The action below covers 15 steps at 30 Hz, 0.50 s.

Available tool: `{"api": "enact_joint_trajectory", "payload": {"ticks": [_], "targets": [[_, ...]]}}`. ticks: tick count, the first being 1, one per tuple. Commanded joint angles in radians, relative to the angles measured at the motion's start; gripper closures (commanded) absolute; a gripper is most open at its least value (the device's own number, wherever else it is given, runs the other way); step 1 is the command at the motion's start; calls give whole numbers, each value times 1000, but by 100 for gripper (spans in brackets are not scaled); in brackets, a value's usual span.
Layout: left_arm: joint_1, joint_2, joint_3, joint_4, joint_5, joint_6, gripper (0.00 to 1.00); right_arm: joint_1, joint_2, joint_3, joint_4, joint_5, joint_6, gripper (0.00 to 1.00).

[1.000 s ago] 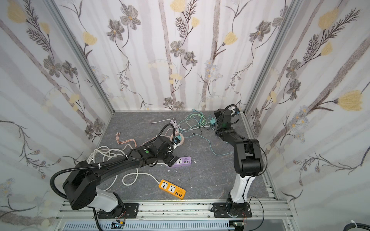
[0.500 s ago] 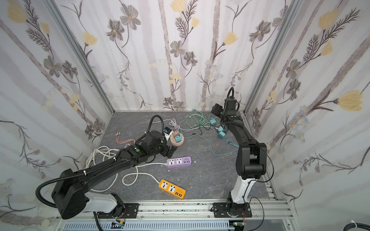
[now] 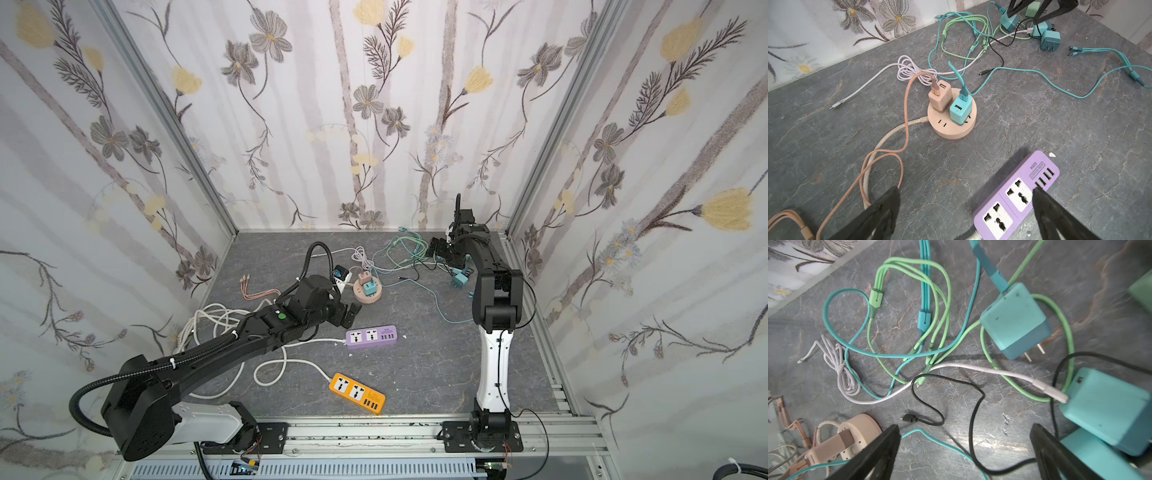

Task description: Insert the plug

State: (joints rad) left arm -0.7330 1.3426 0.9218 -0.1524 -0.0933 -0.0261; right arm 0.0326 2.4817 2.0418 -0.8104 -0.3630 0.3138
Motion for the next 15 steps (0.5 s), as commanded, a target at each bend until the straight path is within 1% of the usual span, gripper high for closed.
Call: {"api": "enact_joint_trajectory", "payload": {"ticks": [1, 4, 6, 8, 9, 10, 13, 15], "targets": [[9, -2, -5, 37, -16, 5, 0, 7, 9, 5, -52, -65, 21, 3], [19, 9, -7, 46, -10, 6, 0, 15, -3, 1, -72, -6, 2, 5], [22, 16, -5, 46, -11, 11, 0, 17, -4, 2, -78, 24, 8, 10], [23, 21, -1, 47, -19, 12, 0, 24, 11, 28, -99, 44, 22, 25], [23, 22, -1, 49, -25, 14, 0, 29, 21, 51, -119, 65, 28, 29], [23, 22, -2, 51, -29, 14, 0, 38, 35, 80, -146, 92, 26, 31], [23, 10, -15, 68, -47, 12, 0, 60, 60, 132, -193, 161, 22, 28], [24, 2, -28, 85, -48, 8, 0, 67, 52, 126, -194, 176, 20, 27]]}}
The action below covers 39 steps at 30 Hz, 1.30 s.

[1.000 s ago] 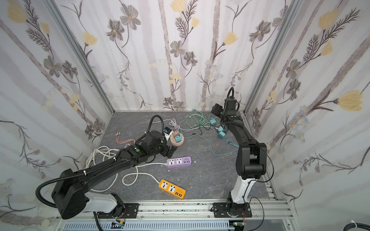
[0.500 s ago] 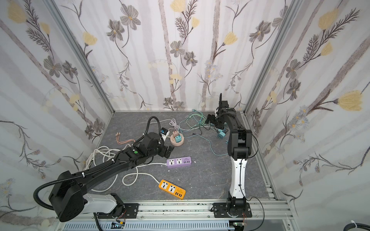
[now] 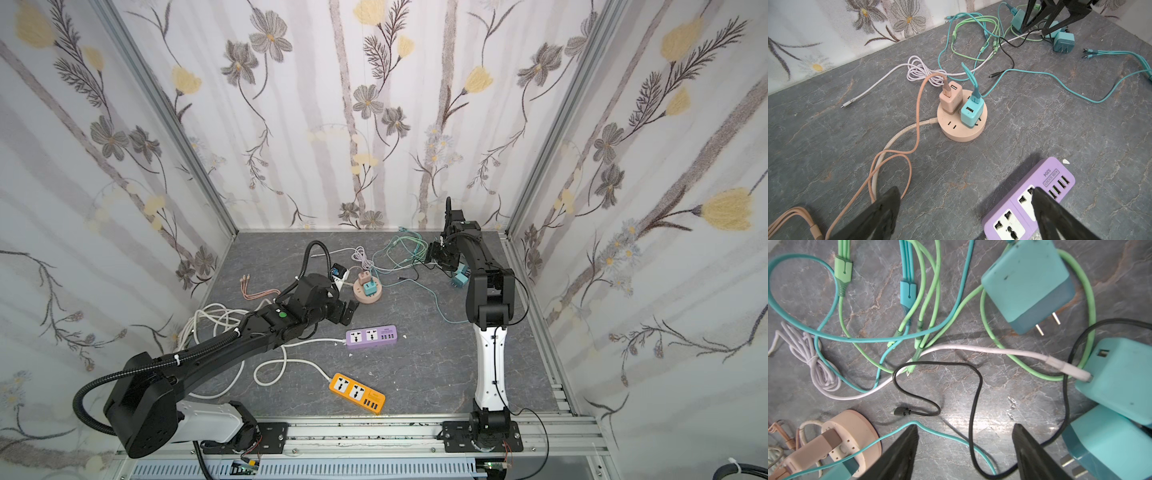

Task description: Insert the plug

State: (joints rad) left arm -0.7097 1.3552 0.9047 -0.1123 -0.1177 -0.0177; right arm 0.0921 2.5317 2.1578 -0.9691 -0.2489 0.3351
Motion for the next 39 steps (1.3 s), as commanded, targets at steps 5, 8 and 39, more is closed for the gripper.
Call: {"api": "enact_joint_trajectory", "payload": {"ticks": [5, 8, 39], "targets": [[3, -1, -20, 59, -5, -11, 0, 12, -153, -169, 103, 16, 95, 12], [3, 20, -13, 58, 0, -8, 0, 13, -303, -374, 300, 45, 229, 4], [46, 125, 32, 36, 53, -4, 0, 45, -236, -953, 1568, 405, 1188, 29]]}}
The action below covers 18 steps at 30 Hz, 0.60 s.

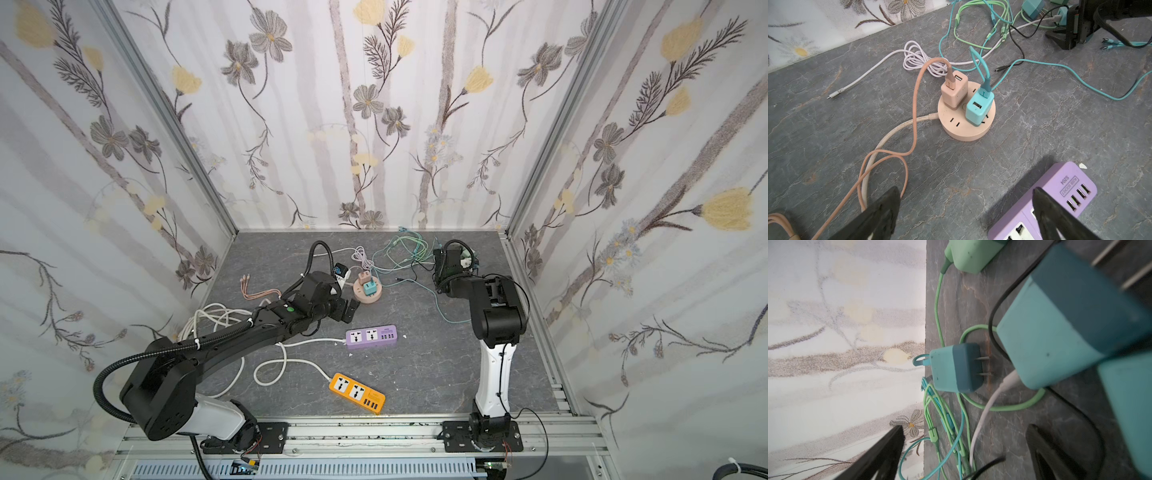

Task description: Insert the plug

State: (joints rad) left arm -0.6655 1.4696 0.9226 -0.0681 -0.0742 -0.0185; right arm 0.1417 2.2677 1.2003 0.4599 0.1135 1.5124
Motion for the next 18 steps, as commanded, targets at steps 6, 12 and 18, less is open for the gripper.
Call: {"api": "enact_joint_trajectory", "payload": {"ticks": [6, 12, 18], "targets": [[4, 38, 39, -16, 12, -3, 0, -10, 68, 22, 324, 11, -61, 61], [4, 49, 57, -28, 22, -3, 0, -14, 6, -18, 387, 13, -155, 91], [4, 37, 80, -61, 47, -4, 0, -12, -179, -94, 349, -16, -336, 100]]}}
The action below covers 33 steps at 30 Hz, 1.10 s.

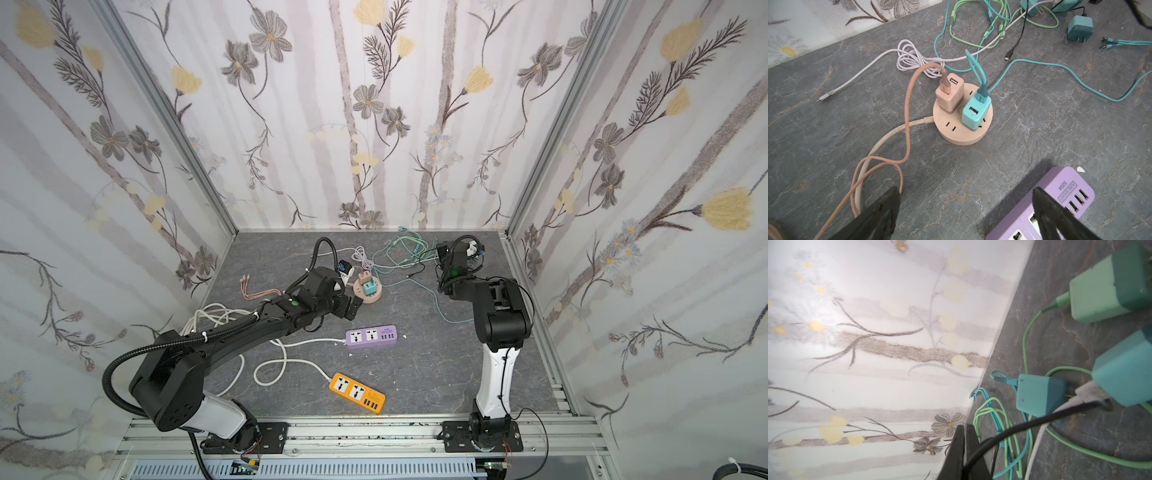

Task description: Insert the plug

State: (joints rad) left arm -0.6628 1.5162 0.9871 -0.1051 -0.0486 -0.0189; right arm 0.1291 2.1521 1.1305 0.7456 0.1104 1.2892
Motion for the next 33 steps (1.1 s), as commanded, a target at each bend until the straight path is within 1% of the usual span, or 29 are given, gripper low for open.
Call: {"api": "enact_joint_trajectory", "payload": {"ticks": [1, 4, 7, 9, 12, 14, 18, 23, 26, 30, 32, 33], "targets": [[2, -11, 20, -30, 29, -7, 0, 0, -99, -36, 53, -25, -134, 100], [0, -16, 38, -53, 55, -20, 0, 2, -233, -62, -48, -70, -211, 100], [-8, -19, 50, -58, 80, -43, 0, 4, -362, -62, -208, -108, -288, 100], [-16, -19, 52, -51, 88, -59, 0, 8, -445, -44, -331, -137, -365, 100], [-28, -22, 57, -40, 90, -76, 0, 22, -568, -25, -488, -143, -499, 100], [-35, -24, 59, -33, 93, -84, 0, 26, -647, -23, -554, -147, -565, 100], [-45, -26, 65, -24, 120, -85, 0, 28, -780, -14, -676, -180, -656, 100], [-72, -29, 84, -34, 168, -61, 0, 61, -938, -31, -838, -162, -711, 100], [-99, -41, 89, -32, 198, -41, 0, 90, -1037, -67, -924, -154, -725, 100], [-123, -61, 90, -26, 239, -44, 0, 147, -1188, -138, -1015, -112, -728, 100], [-131, -70, 85, -23, 254, -47, 0, 182, -1249, -175, -1051, -117, -718, 100], [-133, -77, 83, -23, 265, -48, 0, 200, -1272, -188, -1065, -144, -722, 100]]}}
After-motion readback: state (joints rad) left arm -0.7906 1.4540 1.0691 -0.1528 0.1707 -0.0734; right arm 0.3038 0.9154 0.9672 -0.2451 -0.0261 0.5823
